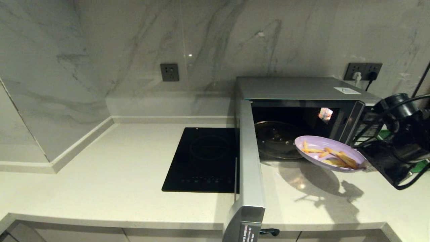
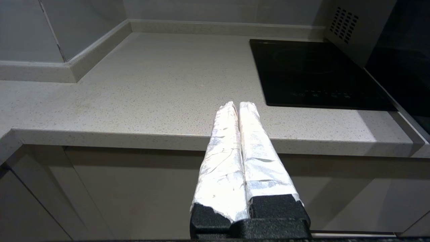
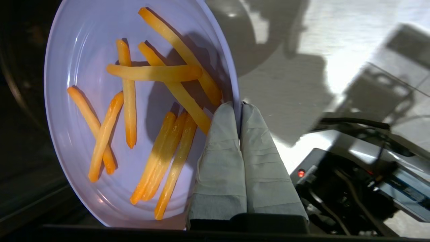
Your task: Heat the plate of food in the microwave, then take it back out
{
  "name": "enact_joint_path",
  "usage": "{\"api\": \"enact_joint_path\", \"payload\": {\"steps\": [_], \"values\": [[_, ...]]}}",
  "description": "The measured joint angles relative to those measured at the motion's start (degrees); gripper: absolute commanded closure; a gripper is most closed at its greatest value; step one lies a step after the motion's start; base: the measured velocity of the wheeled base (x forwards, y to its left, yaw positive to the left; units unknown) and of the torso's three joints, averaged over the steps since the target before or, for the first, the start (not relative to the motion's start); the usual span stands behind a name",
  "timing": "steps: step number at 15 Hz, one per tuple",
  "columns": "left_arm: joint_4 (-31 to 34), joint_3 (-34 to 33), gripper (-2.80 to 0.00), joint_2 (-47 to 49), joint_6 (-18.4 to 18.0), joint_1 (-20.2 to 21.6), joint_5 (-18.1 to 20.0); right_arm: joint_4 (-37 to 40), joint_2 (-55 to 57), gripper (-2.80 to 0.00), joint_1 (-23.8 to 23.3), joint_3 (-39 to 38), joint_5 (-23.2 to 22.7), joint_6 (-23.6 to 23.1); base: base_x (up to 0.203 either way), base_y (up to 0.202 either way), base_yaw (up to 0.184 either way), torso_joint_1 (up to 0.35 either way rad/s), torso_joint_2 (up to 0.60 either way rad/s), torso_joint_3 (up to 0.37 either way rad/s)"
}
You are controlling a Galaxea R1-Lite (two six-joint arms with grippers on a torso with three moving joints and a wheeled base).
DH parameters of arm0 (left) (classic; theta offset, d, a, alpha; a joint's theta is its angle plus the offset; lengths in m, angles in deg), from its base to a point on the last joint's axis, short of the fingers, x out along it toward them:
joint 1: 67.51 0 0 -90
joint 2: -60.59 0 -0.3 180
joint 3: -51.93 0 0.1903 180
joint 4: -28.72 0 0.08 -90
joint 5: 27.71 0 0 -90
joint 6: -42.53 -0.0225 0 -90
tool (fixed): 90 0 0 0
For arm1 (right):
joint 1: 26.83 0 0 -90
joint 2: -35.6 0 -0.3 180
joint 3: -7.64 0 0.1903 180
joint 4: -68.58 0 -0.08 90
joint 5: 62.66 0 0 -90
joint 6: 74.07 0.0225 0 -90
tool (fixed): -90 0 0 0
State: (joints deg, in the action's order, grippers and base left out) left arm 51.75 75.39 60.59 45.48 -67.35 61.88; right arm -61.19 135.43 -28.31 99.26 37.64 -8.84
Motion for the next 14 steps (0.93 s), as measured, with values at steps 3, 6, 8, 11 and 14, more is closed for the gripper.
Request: {"api": "enact_joint_path", "payload": {"steps": [3,6,8,11,14], "values": [[0.02,0.00,0.00,0.00,0.00,0.00,0.00,-4.97,-7.56,0.00,-6.33,-11.34,-0.17,-3.66,0.000,0.000,0.000,0.000,0.00,0.000],[0.04,0.00,0.00,0.00,-0.01,0.00,0.01,-6.48,-13.98,0.00,-15.52,-18.07,-3.76,-8.01,0.000,0.000,0.000,0.000,0.00,0.000],[0.01,0.00,0.00,0.00,0.02,0.00,0.00,-6.73,-16.70,0.00,-21.97,-20.92,-7.40,-10.80,0.000,0.000,0.000,0.000,0.00,0.000],[0.03,0.00,0.00,0.00,0.00,0.00,-0.02,-8.64,-18.00,0.00,-32.25,-23.51,-12.69,-15.41,0.000,0.000,0.000,0.000,0.00,0.000],[0.04,0.00,0.00,0.00,0.02,0.00,0.00,-14.34,-14.93,0.00,-39.30,-25.12,-14.76,-19.24,0.000,0.000,0.000,0.000,0.00,0.000]]}}
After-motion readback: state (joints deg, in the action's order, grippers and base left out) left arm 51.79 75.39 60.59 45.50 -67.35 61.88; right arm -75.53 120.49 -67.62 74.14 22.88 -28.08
